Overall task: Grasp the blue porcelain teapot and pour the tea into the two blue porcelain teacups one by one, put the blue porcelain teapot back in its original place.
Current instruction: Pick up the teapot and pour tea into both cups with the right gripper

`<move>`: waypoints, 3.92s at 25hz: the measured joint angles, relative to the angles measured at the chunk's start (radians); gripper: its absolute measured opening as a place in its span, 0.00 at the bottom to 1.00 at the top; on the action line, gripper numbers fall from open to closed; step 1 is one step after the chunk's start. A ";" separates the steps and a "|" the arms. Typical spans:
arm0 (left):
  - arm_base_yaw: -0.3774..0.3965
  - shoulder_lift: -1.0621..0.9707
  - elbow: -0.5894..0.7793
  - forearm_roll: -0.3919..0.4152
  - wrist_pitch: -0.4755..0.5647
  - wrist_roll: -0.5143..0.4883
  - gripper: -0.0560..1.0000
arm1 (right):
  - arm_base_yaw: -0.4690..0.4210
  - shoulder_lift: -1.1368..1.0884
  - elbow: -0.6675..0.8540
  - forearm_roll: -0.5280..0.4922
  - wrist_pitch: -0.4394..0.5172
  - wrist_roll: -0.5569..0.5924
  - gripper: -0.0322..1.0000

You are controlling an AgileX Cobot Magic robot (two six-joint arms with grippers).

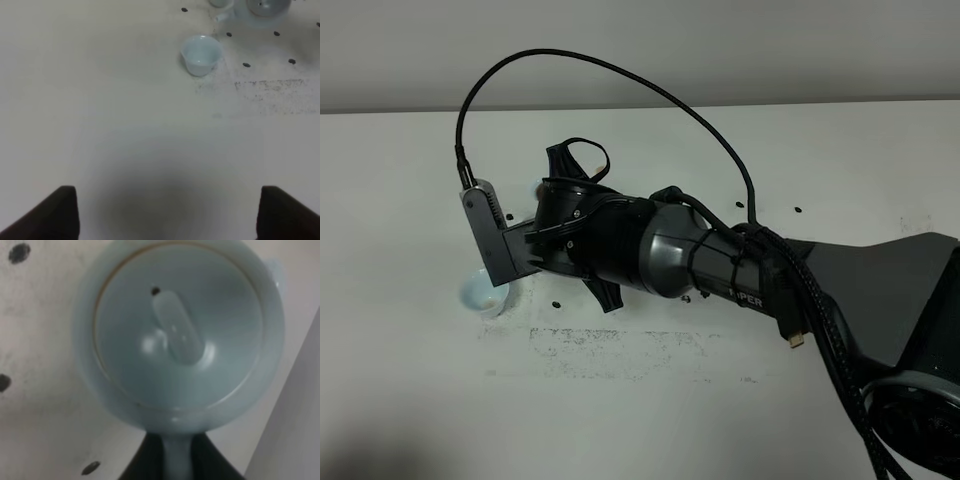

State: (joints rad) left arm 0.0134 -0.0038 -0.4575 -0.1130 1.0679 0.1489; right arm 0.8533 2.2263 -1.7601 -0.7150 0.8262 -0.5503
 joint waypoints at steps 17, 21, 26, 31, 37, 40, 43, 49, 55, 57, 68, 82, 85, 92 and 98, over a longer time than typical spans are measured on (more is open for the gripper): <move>0.000 0.000 0.000 0.000 0.000 0.000 0.74 | 0.031 0.013 0.000 -0.056 -0.004 0.003 0.11; 0.000 0.000 0.000 0.000 0.000 0.000 0.74 | 0.042 0.013 0.000 -0.091 0.000 0.004 0.11; 0.000 0.000 0.000 0.000 0.000 0.000 0.74 | 0.050 0.013 0.000 -0.138 0.002 0.004 0.11; 0.000 0.000 0.000 0.000 0.000 0.000 0.74 | 0.050 0.013 0.000 -0.183 0.003 0.004 0.11; 0.000 0.000 0.000 0.000 0.000 0.000 0.74 | 0.050 0.013 0.000 -0.211 0.003 0.004 0.11; 0.000 0.000 0.000 0.000 0.000 0.000 0.74 | 0.057 0.013 0.000 -0.213 0.012 0.004 0.11; 0.000 0.000 0.000 0.000 0.000 0.000 0.74 | 0.070 0.013 0.000 -0.213 0.012 0.004 0.11; 0.000 0.000 0.000 0.000 0.000 0.000 0.74 | 0.070 0.013 0.000 -0.226 0.011 0.004 0.11; 0.000 0.000 0.000 0.000 0.000 0.000 0.74 | 0.070 0.017 0.000 -0.232 0.011 0.006 0.11; 0.000 0.000 0.000 0.000 0.000 0.000 0.74 | 0.070 0.020 0.000 -0.232 0.011 0.006 0.11; 0.000 0.000 0.000 0.000 0.000 0.000 0.74 | 0.070 0.020 0.000 -0.256 0.012 0.006 0.11; 0.000 0.000 0.000 0.000 0.000 0.000 0.74 | 0.070 0.020 0.000 -0.270 0.012 0.006 0.11; 0.000 0.000 0.000 0.000 0.000 0.000 0.74 | 0.070 0.020 0.000 -0.275 0.012 0.006 0.11; 0.000 0.000 0.000 0.000 0.000 0.000 0.74 | 0.070 0.020 0.000 -0.281 0.012 0.006 0.11; 0.000 0.000 0.000 0.000 0.000 0.000 0.74 | 0.070 0.020 0.000 -0.298 0.017 0.006 0.11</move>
State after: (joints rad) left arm 0.0134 -0.0038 -0.4575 -0.1130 1.0679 0.1489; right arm 0.9237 2.2461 -1.7601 -1.0135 0.8433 -0.5439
